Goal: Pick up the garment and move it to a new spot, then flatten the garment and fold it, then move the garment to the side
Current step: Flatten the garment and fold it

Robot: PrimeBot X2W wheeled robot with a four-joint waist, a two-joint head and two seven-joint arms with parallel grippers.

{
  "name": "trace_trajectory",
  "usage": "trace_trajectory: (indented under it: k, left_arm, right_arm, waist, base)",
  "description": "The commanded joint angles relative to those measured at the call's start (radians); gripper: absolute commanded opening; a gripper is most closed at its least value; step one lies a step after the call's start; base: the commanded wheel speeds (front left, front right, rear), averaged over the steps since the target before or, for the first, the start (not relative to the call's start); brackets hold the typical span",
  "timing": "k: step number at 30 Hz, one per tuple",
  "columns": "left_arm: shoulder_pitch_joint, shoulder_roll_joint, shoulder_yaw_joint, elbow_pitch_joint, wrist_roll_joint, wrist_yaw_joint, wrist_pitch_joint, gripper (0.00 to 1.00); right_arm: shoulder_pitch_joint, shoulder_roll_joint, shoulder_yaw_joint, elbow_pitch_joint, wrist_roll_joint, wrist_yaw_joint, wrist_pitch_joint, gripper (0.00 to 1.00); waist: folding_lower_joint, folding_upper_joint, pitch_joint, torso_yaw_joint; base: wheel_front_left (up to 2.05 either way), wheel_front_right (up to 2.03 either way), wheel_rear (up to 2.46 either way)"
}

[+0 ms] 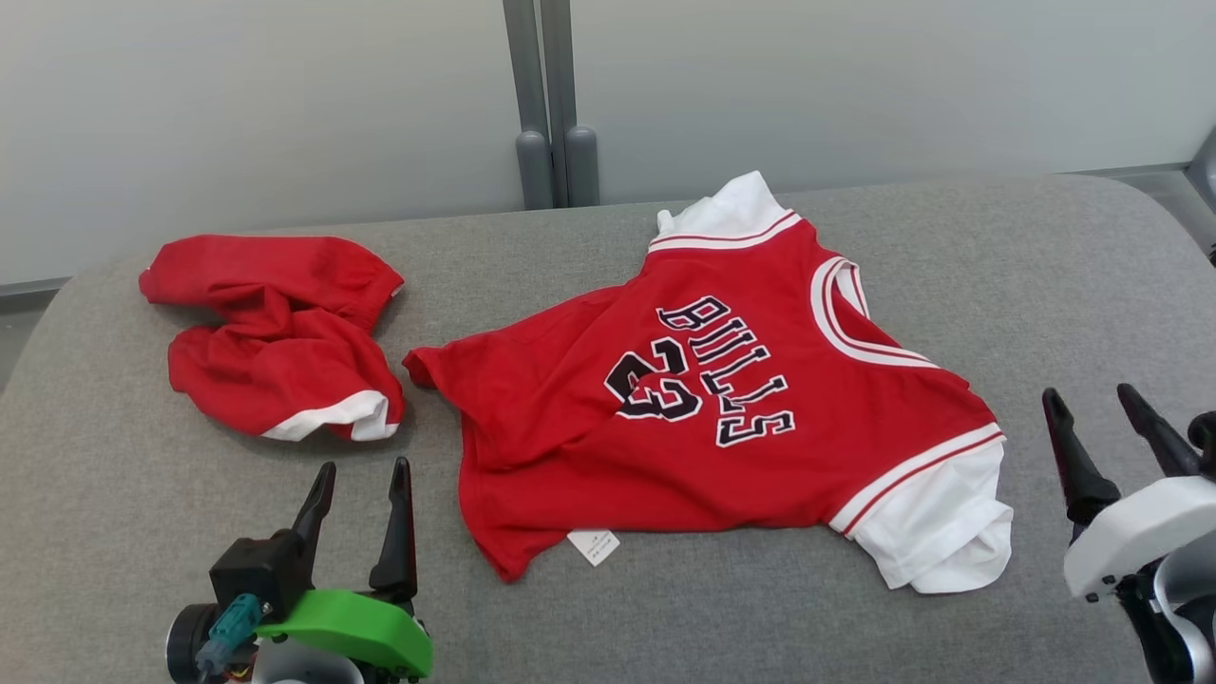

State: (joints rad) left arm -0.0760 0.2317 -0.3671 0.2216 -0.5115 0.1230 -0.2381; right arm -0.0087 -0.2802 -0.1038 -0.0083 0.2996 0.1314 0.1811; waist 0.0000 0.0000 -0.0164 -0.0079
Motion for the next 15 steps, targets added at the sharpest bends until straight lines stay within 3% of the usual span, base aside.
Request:
trace_trajectory:
  k: [1,7,15]
  left_arm:
    - [0.013,0.006,0.003,-0.005,-0.01,0.003,-0.005,1.0]
    - [0.033,0.01,0.005,-0.011,-0.012,0.001,-0.011,1.0]
    - [0.06,0.012,0.003,-0.015,-0.013,-0.001,-0.017,1.0]
  right_arm:
    - [0.018,0.038,-0.021,-0.02,0.003,-0.001,-0.048,1.0]
    - [0.068,0.145,-0.09,0.035,0.025,-0.001,-0.24,1.0]
    - [0.062,0.139,-0.078,0.127,0.041,-0.001,-0.33,1.0]
  waist:
    - [0.0,0.0,-0.006,-0.001]
    - [0.0,0.0,-0.021,-0.001]
    - [0.0,0.0,-0.027,-0.008]
  base:
    - [0.0,0.0,0.0]
    - [0.0,0.0,0.0]
    - [0.0,0.0,0.0]
